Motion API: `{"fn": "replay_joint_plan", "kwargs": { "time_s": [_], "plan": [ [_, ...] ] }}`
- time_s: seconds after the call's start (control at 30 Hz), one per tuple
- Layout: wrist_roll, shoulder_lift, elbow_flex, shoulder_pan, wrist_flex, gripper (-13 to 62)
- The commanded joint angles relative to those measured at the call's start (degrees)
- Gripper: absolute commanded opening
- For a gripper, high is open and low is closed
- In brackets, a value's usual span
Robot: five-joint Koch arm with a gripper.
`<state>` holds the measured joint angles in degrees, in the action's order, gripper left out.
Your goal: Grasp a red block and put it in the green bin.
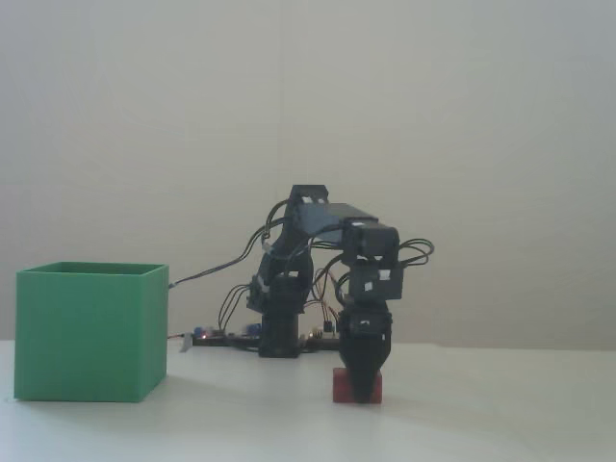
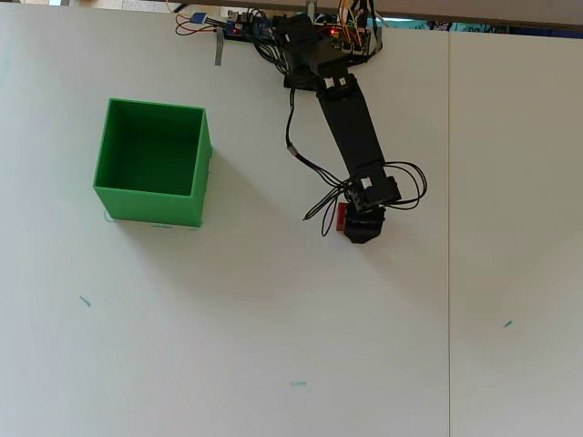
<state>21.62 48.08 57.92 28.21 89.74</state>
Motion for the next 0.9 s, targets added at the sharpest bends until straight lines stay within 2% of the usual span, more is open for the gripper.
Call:
{"fn": "replay_joint_plan", "kwargs": {
  "time_s": [0.0, 0.07, 0.2, 0.47, 0.57, 0.87],
  "plan": [
    [-0.09, 0.7, -3.25, -0.26, -0.18, 30.8],
    [-0.09, 0.7, -3.25, -0.53, -0.26, 26.0],
    [-0.26, 0.35, -3.25, -1.41, -3.52, 3.5],
    [-0.18, 2.55, -5.01, -2.11, -3.87, 3.7],
    [-2.02, 12.83, -8.96, -4.13, -3.87, 3.7],
    [-9.4, 31.82, -8.88, -12.39, -3.87, 3.7]
  ]
}}
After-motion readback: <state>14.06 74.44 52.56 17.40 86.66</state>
